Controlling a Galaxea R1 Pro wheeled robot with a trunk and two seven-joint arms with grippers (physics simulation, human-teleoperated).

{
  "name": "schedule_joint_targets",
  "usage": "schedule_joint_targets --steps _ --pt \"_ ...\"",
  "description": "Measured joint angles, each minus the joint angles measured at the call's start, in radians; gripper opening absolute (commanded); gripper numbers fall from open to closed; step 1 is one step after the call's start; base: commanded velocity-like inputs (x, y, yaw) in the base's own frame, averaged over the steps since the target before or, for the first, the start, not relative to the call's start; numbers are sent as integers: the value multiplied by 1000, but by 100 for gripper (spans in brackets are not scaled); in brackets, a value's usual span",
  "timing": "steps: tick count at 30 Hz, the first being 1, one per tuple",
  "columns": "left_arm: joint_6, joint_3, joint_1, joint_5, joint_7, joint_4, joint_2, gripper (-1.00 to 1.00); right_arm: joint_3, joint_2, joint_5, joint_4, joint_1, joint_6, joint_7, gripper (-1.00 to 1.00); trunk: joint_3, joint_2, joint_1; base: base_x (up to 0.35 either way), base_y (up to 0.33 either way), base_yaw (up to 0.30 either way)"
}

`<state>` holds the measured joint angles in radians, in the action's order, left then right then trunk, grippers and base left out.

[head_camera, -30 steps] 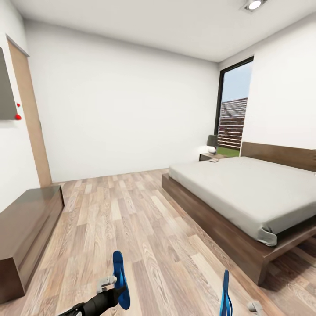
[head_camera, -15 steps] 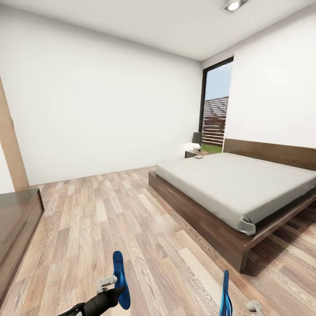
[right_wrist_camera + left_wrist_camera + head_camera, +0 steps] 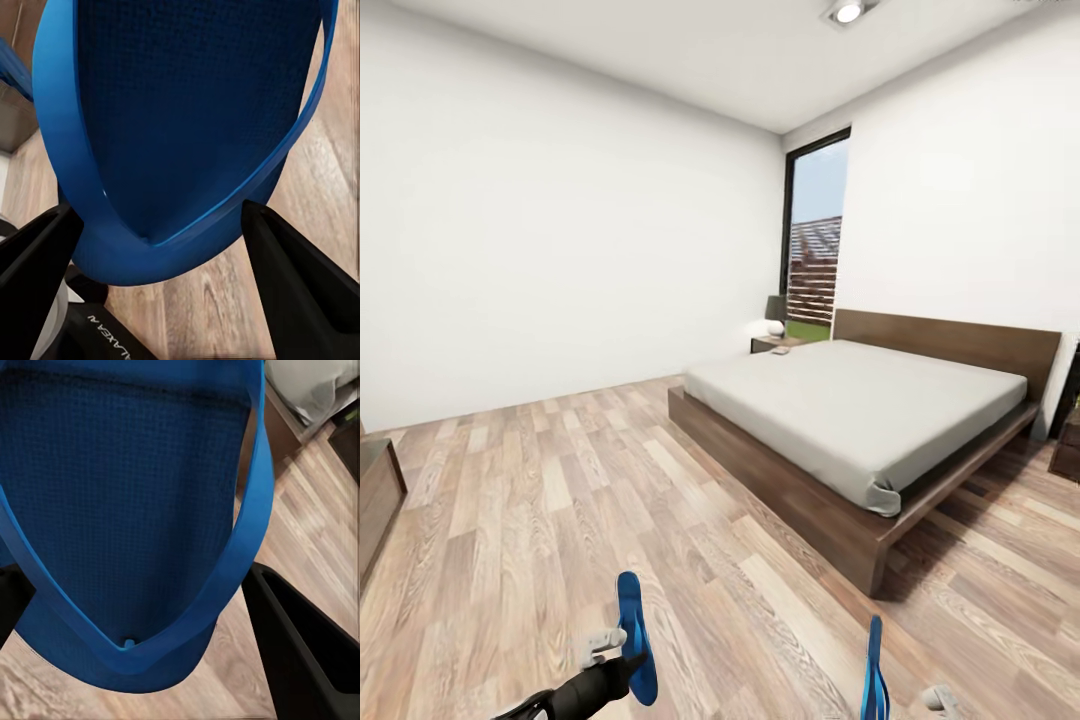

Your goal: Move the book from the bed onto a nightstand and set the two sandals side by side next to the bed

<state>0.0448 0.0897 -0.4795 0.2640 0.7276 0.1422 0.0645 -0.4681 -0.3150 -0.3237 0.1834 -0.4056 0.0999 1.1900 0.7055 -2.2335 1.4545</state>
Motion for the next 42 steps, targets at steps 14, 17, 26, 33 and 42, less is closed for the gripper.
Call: schedule_joint_targets --steps 14,17,26,33,42 --pt "0 0 0 0 0 0 0 -100 0 0 0 0 0 0 0 -100 16 0 0 0 0 -225" --pt "1 0 0 0 0 0 0 -100 0 0 0 0 0 0 0 -100 19 0 0 0 0 -224" --pt "0 0 0 0 0 0 0 -100 0 0 0 0 0 0 0 -100 30 0 0 0 0 -223" --pt "0 0 0 0 0 0 0 -100 0 0 0 0 0 0 0 -100 38 0 0 0 0 -222" --pt "0 0 0 0 0 0 0 -100 0 0 0 0 0 0 1 -100 43 0 0 0 0 -242"
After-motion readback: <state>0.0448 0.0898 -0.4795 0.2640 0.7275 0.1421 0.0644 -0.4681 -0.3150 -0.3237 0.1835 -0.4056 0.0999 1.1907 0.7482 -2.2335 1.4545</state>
